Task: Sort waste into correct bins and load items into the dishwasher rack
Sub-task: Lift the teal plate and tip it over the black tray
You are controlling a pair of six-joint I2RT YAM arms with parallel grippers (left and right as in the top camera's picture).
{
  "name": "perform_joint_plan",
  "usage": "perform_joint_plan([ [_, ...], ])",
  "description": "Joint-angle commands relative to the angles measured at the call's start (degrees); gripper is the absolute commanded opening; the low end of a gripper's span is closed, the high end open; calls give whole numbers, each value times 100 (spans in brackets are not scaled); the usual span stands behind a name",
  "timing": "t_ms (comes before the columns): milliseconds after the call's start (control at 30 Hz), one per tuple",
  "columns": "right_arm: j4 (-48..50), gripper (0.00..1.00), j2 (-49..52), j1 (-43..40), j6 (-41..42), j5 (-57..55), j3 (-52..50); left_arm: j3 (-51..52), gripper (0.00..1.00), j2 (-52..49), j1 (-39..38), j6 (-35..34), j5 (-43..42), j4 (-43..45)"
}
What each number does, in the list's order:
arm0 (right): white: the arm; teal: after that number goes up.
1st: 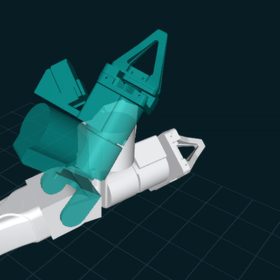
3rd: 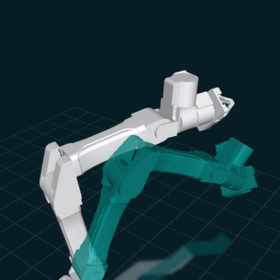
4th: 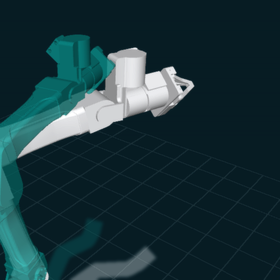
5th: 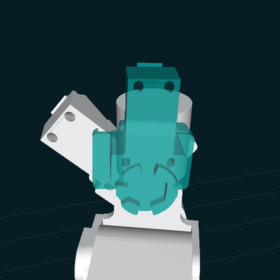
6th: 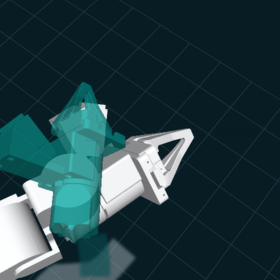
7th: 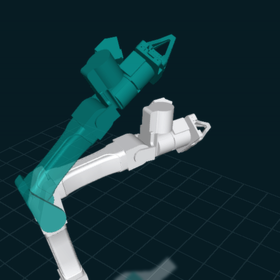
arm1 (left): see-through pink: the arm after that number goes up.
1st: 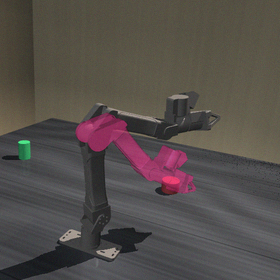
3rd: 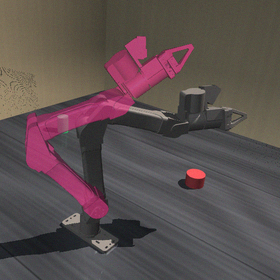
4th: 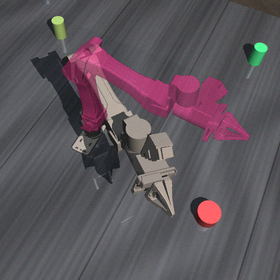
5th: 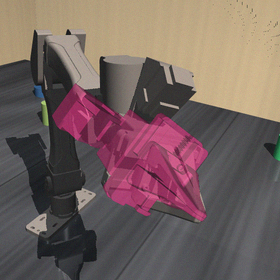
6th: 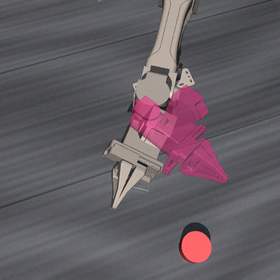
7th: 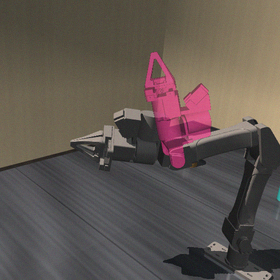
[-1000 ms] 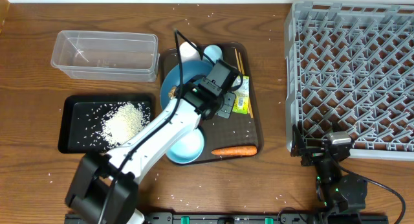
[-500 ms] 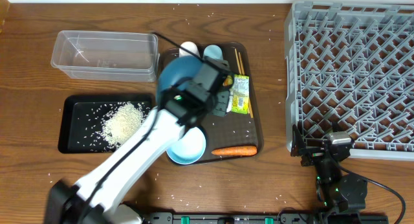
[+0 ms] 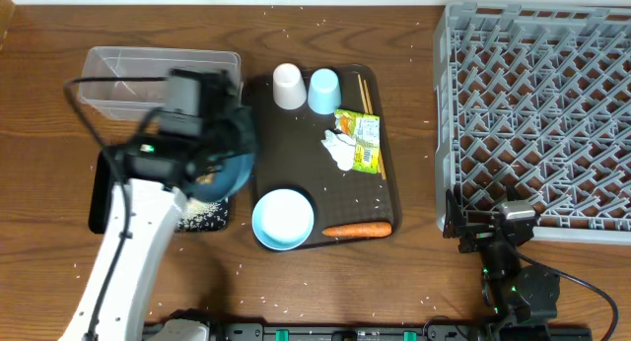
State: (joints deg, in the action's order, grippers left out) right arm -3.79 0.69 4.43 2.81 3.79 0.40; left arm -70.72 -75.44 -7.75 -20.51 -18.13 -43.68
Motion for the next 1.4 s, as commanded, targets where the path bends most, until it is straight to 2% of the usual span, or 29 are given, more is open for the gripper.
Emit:
perform_joint_plan([
  [0,-24,99,-31,-103,79,-37,-9,24,6,-52,669,299,-1287,-11],
  [233,-24,99,-31,-103,79,-37,-9,179,6,-166,2232,592,-3340,-31],
  [433,-24,99,-31,-103,79,-37,-9,411,6,-269,3342,601,-4452,-37],
  [600,-26,99,-31,-103,79,-35,-9,527,6,-382,4017,942,-5335,-39],
  [867,-24,99,-31,-103,79,-37,-9,778,6,-697,4540,1176,-5847,-37],
  [1133,-24,99,-31,-103,79,-35,-9,789,6,-1329,4870,1196,-7095,22],
  [1367,-24,99,-31,-103,79,-37,-9,789,6,-1473,5101,1193,-7145,-39],
])
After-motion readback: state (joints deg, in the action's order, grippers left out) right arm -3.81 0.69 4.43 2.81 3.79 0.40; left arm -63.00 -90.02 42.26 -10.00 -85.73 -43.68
